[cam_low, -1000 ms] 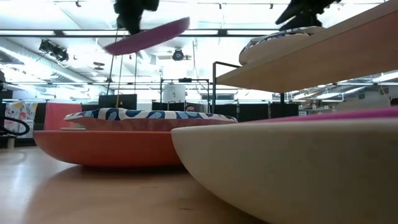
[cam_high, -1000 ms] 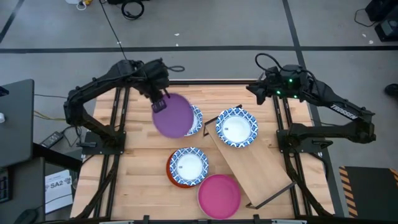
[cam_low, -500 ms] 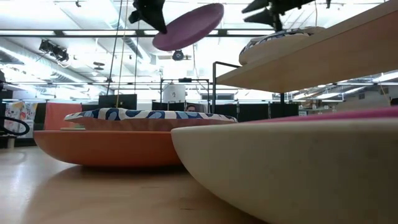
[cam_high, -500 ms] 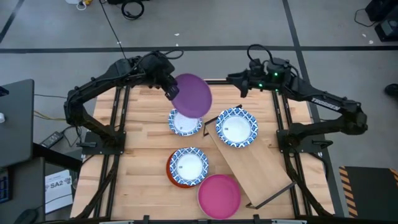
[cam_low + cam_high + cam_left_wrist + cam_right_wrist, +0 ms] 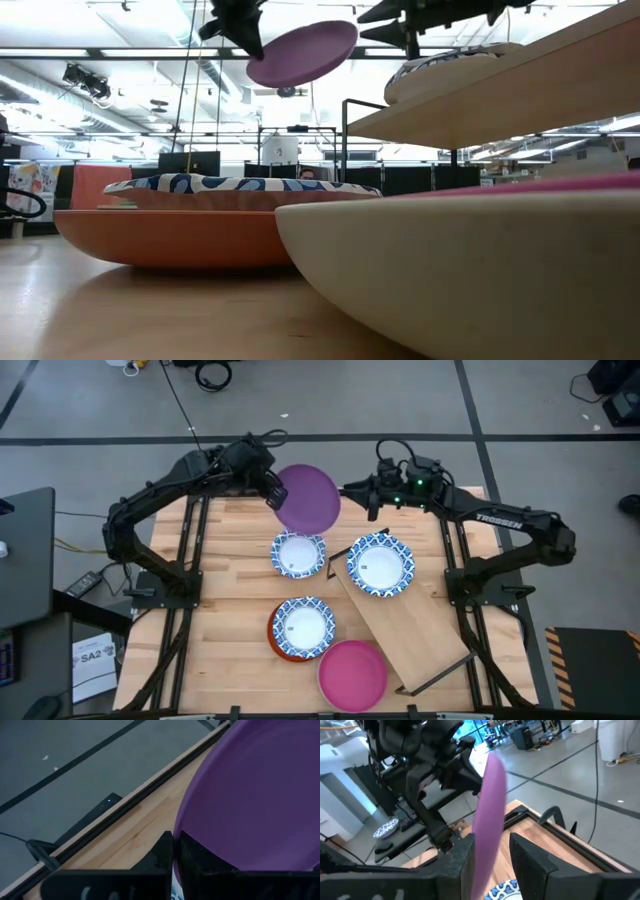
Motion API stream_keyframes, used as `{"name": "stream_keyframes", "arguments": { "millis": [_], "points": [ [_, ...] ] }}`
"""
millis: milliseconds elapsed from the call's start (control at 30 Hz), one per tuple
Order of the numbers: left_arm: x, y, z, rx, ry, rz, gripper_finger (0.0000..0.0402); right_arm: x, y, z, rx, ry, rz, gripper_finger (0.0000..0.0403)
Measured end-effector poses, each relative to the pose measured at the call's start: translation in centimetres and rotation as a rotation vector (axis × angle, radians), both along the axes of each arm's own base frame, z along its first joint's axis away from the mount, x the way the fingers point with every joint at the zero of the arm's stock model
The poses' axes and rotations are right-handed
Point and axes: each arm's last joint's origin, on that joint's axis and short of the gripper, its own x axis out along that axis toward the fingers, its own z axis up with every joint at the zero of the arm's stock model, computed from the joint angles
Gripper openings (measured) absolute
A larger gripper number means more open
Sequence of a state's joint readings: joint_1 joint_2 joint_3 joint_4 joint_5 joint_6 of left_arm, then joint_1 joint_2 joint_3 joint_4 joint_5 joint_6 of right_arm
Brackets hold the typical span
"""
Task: Place and stack plates onto a shelf
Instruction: Put the purple plate on the shelf
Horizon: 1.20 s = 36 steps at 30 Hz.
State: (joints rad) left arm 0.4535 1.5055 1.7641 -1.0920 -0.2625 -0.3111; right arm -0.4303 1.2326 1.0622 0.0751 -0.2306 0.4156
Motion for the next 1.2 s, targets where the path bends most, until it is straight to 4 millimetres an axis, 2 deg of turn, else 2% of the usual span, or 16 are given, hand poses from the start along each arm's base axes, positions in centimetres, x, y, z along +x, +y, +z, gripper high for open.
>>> {"name": "stream_keyframes", "arguments": {
  "millis": [133,400,767,967,1200],
  "points": [
    [-0.3,0.6,0.0,0.007,0.004,0.031,0.0016,0.8,0.2,-0.4,-0.038,0.001,0.023,0.0128],
    [-0.8,1.4,0.0,0.007,0.004,0.063,0.0016,1.0,0.6,-0.1,-0.123,-0.010,-0.032,0.0128],
    [-0.8,1.4,0.0,-0.006,-0.011,0.082,0.0016,1.0,0.4,0.0,-0.155,0.003,-0.133,0.0128],
    [-0.8,1.4,0.0,-0.013,-0.021,0.094,0.0016,1.3,1.1,0.0,-0.179,0.011,-0.137,0.0128],
    [-0.7,1.4,0.1,-0.010,-0.027,0.094,0.0016,1.6,2.0,0.0,-0.237,0.038,-0.222,0.0128]
  ]
}}
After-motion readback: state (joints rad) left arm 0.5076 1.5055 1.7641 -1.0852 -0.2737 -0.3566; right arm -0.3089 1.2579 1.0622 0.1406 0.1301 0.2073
